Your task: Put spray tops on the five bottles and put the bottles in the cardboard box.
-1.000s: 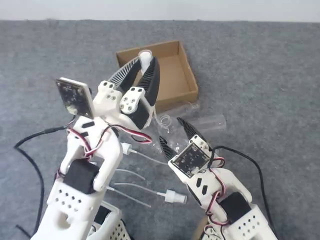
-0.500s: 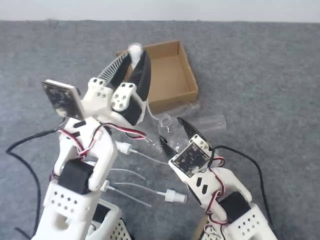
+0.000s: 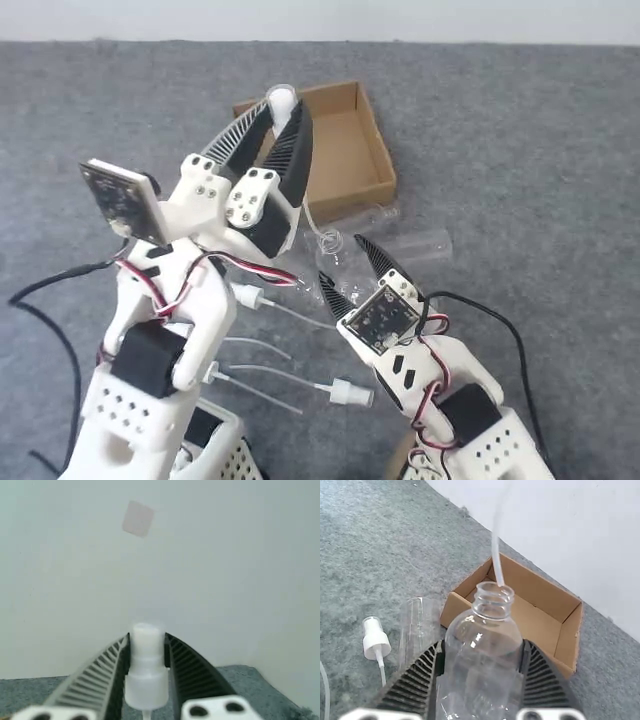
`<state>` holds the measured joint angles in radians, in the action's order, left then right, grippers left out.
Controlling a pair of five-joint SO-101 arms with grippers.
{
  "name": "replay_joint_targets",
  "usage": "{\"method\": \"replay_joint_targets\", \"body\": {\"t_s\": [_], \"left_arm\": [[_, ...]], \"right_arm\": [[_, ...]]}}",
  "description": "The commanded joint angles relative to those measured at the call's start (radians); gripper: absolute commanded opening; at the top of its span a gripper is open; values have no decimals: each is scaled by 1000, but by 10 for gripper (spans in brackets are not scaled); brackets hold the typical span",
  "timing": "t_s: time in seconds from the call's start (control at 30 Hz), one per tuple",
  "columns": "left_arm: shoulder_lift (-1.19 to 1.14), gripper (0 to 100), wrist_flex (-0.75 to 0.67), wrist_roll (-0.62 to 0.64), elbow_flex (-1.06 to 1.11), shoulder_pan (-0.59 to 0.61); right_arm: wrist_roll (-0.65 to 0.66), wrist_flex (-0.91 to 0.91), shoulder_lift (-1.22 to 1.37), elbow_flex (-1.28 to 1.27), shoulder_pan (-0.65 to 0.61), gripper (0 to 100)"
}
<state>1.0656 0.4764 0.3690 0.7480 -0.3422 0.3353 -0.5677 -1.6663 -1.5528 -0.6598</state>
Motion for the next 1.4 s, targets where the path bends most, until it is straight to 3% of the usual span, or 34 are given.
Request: {"method": "replay_joint_targets", "body": {"t_s": [0.0,0.97,1.37], "left_arm": [[18,11,-48,-8,18,-2],[23,11,0,-11,8,11],[186,11,5,-8,70,83]], "right_arm": [[14,31,-10,21,-12,73],[86,122,-18,-58,-39,70],[87,122,-18,-58,-41,70]]}}
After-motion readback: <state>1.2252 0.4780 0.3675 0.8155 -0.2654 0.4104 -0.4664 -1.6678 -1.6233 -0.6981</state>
